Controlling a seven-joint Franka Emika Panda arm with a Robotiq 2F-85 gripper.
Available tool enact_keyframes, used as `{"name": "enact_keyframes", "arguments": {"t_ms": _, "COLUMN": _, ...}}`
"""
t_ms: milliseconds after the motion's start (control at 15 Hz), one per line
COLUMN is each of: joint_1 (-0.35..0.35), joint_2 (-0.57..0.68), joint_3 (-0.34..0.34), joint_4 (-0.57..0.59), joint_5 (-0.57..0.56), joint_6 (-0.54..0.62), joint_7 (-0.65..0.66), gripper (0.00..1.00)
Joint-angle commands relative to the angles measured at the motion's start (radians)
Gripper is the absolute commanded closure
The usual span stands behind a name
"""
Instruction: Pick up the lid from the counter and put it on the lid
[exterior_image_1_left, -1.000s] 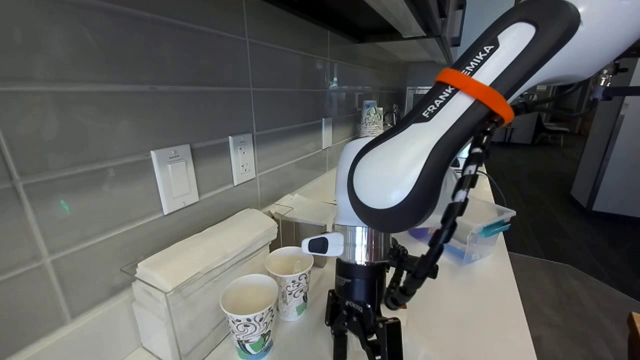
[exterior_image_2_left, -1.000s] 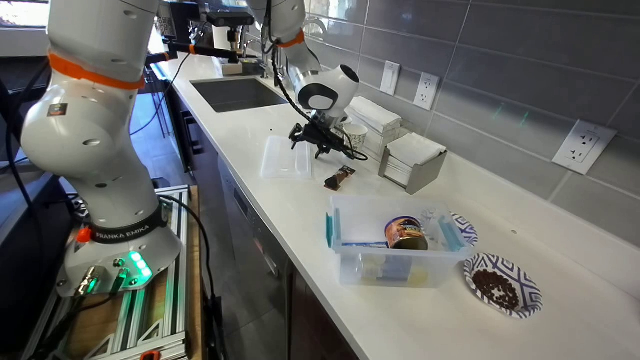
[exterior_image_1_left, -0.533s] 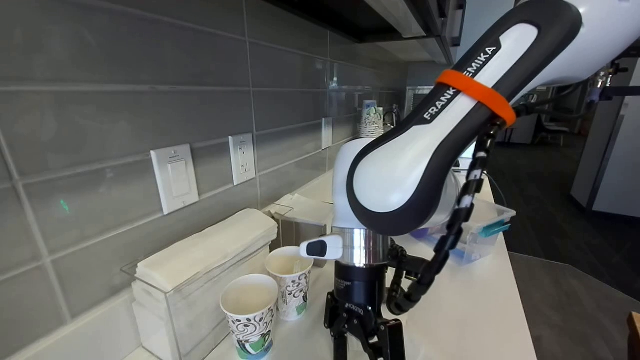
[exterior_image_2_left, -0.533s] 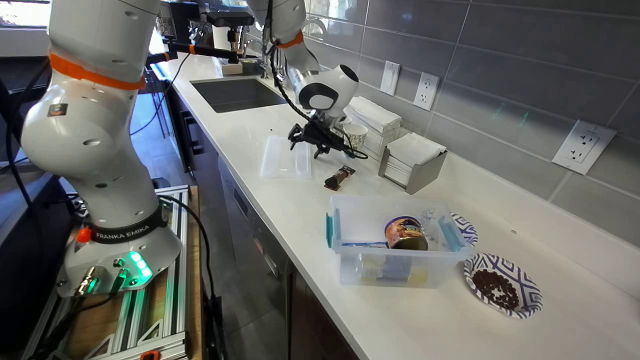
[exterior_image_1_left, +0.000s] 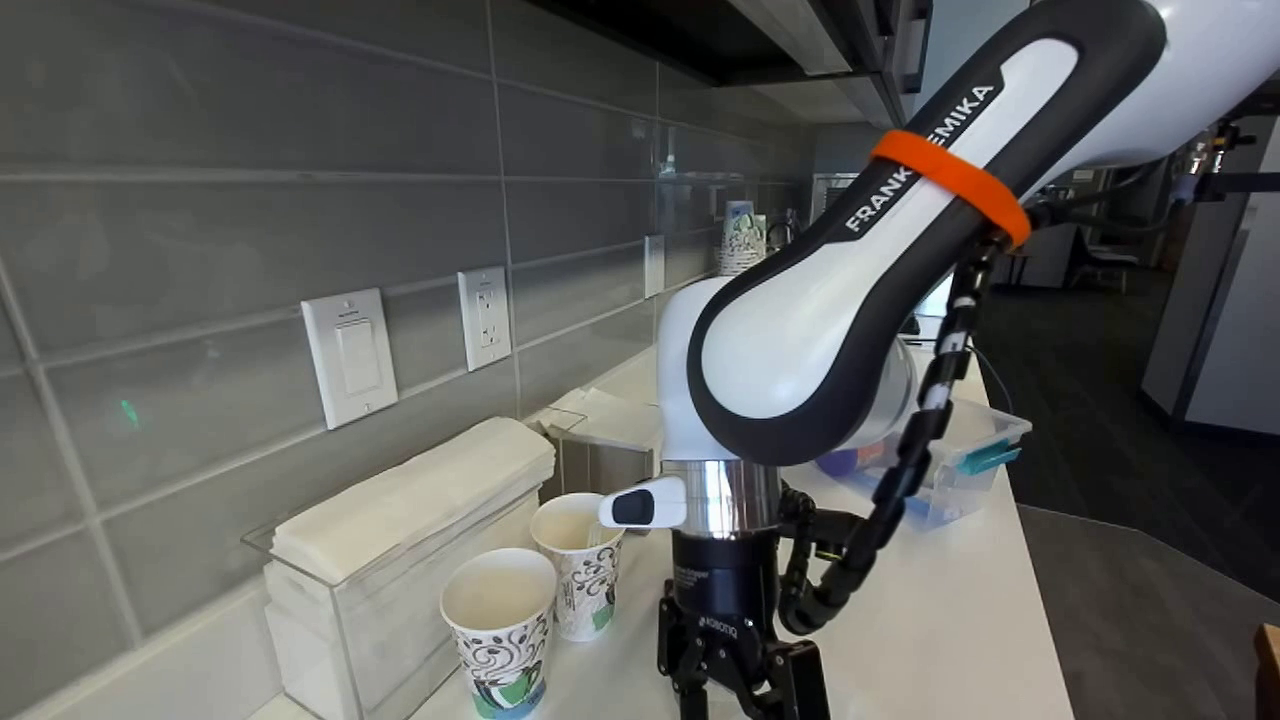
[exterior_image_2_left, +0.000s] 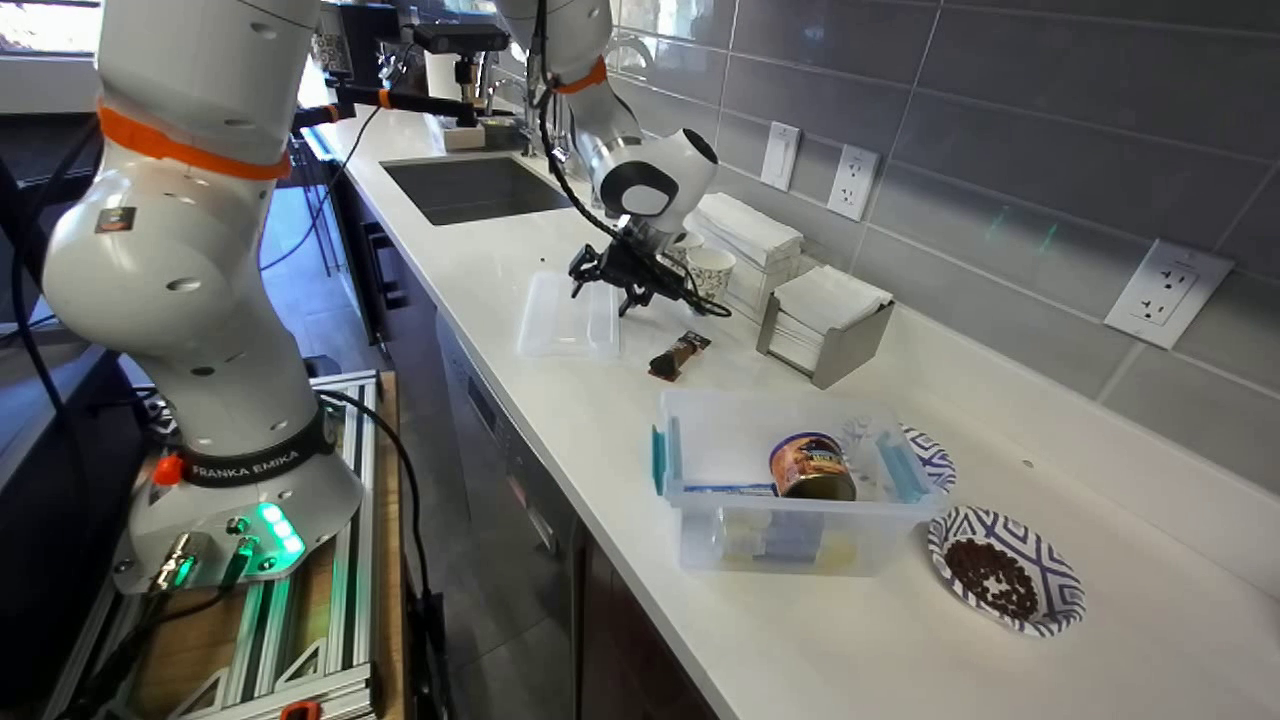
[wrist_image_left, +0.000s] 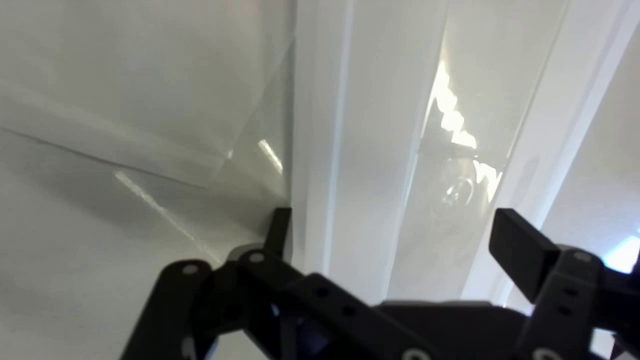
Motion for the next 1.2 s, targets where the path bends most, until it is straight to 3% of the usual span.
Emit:
{"name": "enact_keyframes", "arguments": {"t_ms": 0, "joint_1": 0.007, "joint_2": 0.032, "joint_3": -0.003, "joint_4": 0.014, "joint_5": -0.037, "joint_6": -0.045, "joint_7": -0.003, "gripper": 0.0}}
{"name": "enact_keyframes", "arguments": {"t_ms": 800, "joint_1": 0.012, "joint_2": 0.089, "joint_3": -0.006, "joint_4": 0.037, "joint_5": -0.081, "joint_6": -0.066, "joint_7": 0.0, "gripper": 0.13}}
{"name": "enact_keyframes", "arguments": {"t_ms": 933, "joint_1": 0.012, "joint_2": 0.085, "joint_3": -0.007, "joint_4": 0.04, "joint_5": -0.091, "joint_6": -0.07, "joint_7": 0.0, "gripper": 0.25}}
{"name": "enact_keyframes", "arguments": {"t_ms": 1000, "joint_1": 0.013, "joint_2": 0.082, "joint_3": -0.008, "joint_4": 0.043, "joint_5": -0.096, "joint_6": -0.069, "joint_7": 0.001, "gripper": 0.43}}
{"name": "enact_keyframes", "arguments": {"t_ms": 1133, "joint_1": 0.013, "joint_2": 0.074, "joint_3": -0.011, "joint_4": 0.048, "joint_5": -0.102, "joint_6": -0.072, "joint_7": 0.003, "gripper": 0.57}}
